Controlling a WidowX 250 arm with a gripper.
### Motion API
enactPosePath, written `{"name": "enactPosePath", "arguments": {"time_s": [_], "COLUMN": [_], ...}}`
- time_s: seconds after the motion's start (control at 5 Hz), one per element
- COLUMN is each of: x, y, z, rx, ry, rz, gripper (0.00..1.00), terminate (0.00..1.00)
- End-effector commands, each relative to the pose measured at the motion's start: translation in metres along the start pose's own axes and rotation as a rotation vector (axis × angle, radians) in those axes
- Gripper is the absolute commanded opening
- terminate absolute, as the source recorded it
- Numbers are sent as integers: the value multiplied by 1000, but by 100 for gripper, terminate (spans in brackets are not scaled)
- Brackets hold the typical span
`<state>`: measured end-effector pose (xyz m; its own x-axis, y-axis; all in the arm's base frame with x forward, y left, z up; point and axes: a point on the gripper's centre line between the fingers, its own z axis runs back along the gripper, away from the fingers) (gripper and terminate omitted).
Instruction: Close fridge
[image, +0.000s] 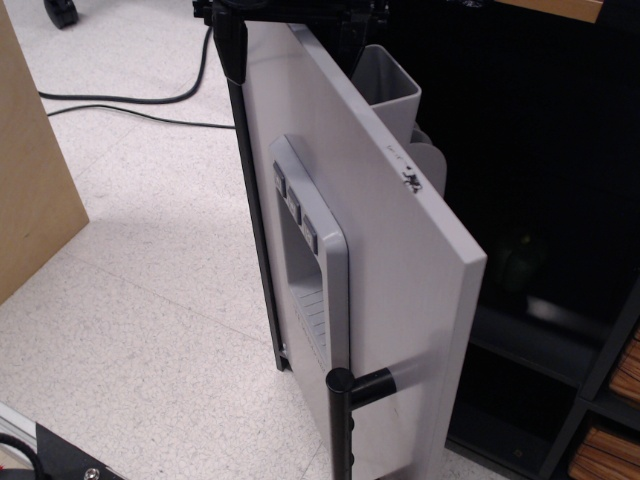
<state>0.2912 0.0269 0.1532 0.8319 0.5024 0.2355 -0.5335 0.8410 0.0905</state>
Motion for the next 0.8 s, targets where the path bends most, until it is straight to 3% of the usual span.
{"name": "enactPosePath", "arguments": {"time_s": [0.0,0.4,0.6], "x": [0,-37,-60], "y": [0,-19,-29], "z": [0,36,48], "rx": [0,-121,-158], "ry": [0,56,47], "rz": [0,-26,-58], "gripper": [100,100,100], "terminate": [0,0,0]}}
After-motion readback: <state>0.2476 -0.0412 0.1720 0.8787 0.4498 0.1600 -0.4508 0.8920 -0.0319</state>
